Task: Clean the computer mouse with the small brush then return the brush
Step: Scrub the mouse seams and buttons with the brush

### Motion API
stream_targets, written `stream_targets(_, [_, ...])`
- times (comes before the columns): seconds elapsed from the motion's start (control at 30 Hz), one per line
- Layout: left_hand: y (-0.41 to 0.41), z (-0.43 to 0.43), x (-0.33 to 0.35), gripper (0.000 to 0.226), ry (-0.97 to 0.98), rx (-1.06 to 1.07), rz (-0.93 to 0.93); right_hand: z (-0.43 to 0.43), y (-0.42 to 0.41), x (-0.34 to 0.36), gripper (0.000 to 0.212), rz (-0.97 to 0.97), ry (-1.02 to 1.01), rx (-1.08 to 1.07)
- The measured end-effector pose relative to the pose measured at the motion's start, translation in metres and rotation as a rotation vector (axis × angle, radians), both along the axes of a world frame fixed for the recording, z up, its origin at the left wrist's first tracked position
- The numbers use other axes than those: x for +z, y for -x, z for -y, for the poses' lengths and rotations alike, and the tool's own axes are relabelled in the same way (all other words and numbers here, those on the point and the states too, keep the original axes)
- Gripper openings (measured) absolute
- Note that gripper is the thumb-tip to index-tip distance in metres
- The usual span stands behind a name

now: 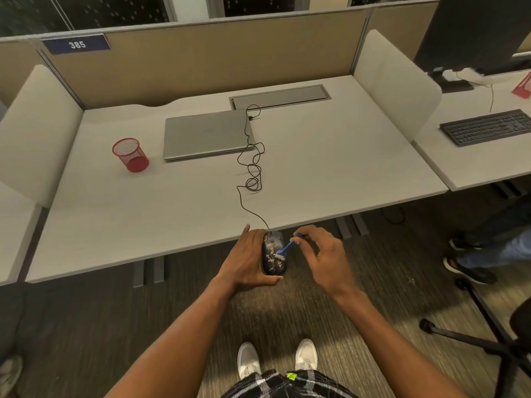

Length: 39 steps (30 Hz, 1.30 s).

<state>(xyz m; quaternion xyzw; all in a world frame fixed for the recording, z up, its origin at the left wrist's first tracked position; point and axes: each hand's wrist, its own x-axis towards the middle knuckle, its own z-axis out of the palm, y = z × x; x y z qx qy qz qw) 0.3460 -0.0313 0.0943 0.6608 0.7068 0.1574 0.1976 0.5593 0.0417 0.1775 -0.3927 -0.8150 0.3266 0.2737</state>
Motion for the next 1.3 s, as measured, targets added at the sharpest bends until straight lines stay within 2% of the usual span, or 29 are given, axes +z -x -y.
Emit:
stream_targets(0.37, [-0.006,-0.002,-0.002,0.123,-0.026,-0.006,-0.001,-0.004,0.007,0.003,0.013,0.065,-0.154,-0.054])
stream_targets(0.53, [-0.005,-0.002,-0.004,0.124,-0.016,-0.005,-0.025,-0.003,0.003,0.000,0.012,0.023,-0.077,-0.044])
stream_targets(0.77, [-0.007,-0.001,-0.004,0.124,-0.020,0.005,-0.024,-0.008,0.009,0.008,0.010,-0.076,0.127,-0.144])
stream_targets(1.0, [-0.009,-0.001,0.002,0.120,-0.064,-0.007,-0.151,-0.011,0.010,0.004,0.010,-0.052,0.071,-0.221])
stream_targets(1.3, [-0.009,-0.001,0.003,0.127,-0.013,0.006,-0.225,-0.012,0.017,0.006,0.012,-0.051,0.137,-0.194])
